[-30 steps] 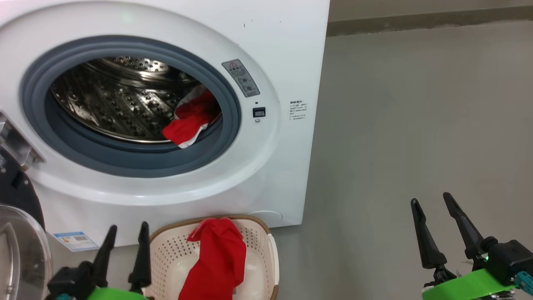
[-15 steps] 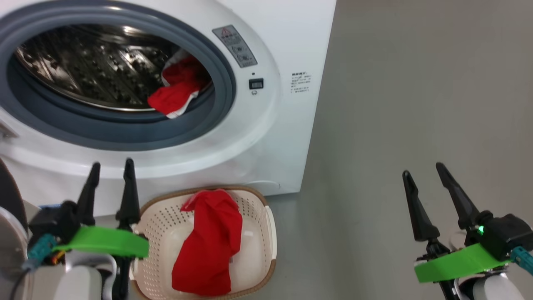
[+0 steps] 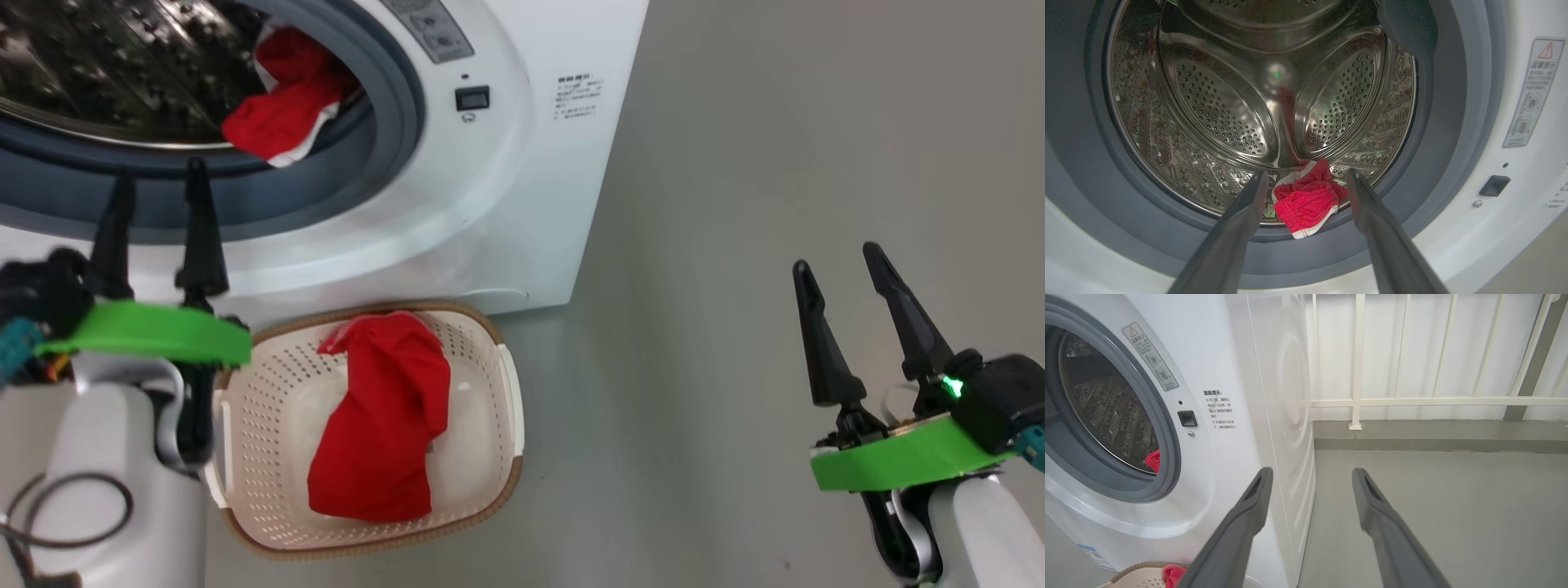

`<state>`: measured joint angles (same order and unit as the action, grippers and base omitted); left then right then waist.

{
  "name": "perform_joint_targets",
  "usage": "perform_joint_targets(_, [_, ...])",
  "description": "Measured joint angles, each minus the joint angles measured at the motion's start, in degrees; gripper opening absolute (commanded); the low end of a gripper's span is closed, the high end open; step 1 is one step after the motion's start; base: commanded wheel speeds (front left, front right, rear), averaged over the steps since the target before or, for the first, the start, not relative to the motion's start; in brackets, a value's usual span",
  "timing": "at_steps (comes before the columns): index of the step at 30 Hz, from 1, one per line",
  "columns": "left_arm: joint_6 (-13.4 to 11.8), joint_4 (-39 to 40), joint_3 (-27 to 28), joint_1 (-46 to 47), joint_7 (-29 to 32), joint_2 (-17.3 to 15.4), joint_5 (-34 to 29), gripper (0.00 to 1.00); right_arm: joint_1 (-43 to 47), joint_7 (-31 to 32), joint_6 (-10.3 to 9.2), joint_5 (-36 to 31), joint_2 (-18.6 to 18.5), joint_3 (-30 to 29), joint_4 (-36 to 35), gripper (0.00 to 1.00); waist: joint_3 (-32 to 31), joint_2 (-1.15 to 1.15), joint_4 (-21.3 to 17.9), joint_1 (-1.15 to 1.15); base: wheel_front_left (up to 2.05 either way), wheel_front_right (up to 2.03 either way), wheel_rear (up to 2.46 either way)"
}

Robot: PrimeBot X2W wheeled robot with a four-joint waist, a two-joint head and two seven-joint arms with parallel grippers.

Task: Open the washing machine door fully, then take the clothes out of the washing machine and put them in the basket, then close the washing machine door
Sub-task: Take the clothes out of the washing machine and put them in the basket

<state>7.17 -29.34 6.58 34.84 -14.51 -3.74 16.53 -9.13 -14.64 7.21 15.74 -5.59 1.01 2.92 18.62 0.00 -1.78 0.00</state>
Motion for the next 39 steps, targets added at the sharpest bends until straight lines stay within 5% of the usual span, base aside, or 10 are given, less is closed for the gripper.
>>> perform_joint_targets(22, [-0.4,-22.82,1.9,24.54,-0.14,-4.52,0.63,1.0,-8.56,0.0,0.0,2.7,-1.48,7.34,0.02,1.0,12.59,0.0,-5.14,0.0,0.0,0.0,0.0])
perform_joint_targets(27, [-1.07,-30.1,1.8,29.42,1.94,-5.55,0.57,1.0,-10.29,0.0,0.0,4.99,-3.41,12.68,-0.01,1.0,13.61,0.0,-6.39,0.0,0.0,0.0,0.0])
perform_joint_targets(39, [-3.13,-41.01,-0.19,34.17,8.46,-7.91,-0.79,1.0,-11.29,0.0,0.0,6.82,-4.17,15.26,-0.38,1.0,14.25,0.0,-9.02,0.0,0.0,0.0,0.0])
